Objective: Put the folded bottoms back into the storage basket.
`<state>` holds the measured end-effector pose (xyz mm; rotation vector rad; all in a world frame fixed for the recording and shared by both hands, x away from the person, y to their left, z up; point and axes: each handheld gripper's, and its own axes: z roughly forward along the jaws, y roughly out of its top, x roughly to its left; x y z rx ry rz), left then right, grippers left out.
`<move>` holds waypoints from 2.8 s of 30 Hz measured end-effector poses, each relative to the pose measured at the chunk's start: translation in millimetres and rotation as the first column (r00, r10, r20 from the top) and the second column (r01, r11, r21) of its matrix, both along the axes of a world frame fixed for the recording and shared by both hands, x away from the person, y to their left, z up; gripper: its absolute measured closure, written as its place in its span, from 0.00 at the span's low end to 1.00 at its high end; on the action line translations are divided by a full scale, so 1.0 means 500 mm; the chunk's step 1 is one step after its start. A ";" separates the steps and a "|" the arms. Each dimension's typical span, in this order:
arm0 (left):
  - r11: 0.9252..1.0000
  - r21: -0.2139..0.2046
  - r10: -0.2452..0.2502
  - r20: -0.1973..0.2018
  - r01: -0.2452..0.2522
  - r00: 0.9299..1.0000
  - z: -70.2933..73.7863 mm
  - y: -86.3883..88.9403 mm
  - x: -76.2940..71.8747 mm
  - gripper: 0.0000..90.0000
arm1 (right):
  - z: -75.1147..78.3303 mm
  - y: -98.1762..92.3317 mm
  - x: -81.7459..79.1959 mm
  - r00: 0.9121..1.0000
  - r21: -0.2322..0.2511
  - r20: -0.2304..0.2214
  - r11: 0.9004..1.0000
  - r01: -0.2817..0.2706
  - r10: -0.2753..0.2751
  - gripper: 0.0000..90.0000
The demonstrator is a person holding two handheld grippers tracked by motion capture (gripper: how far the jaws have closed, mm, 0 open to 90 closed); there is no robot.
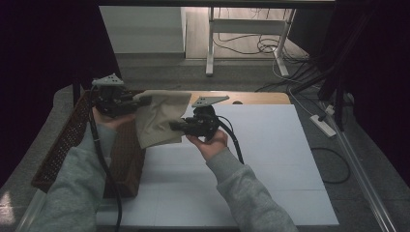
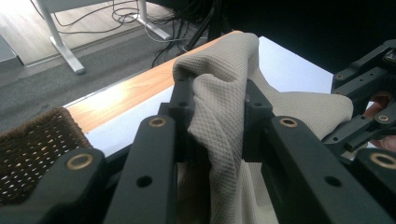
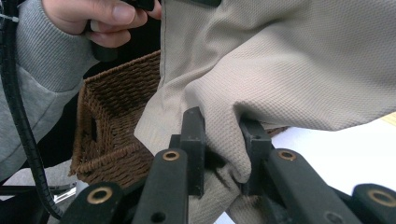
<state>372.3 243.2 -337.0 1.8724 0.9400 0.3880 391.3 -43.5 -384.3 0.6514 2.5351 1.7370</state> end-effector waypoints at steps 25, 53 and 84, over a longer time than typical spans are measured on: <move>0.999 -0.007 0.049 0.007 -0.049 0.999 0.004 0.062 -0.022 0.80 | 0.012 0.069 0.000 0.999 0.003 0.016 0.999 -0.042 0.042 0.84; 0.994 -0.013 0.106 0.007 -0.106 0.994 -0.001 0.138 -0.051 0.80 | 0.010 0.158 -0.004 0.996 0.007 0.006 0.996 -0.093 0.093 0.84; 0.984 -0.018 0.176 -0.029 -0.176 0.984 -0.037 0.228 -0.075 0.80 | -0.023 0.255 -0.001 0.990 -0.018 -0.016 0.990 -0.137 0.137 0.84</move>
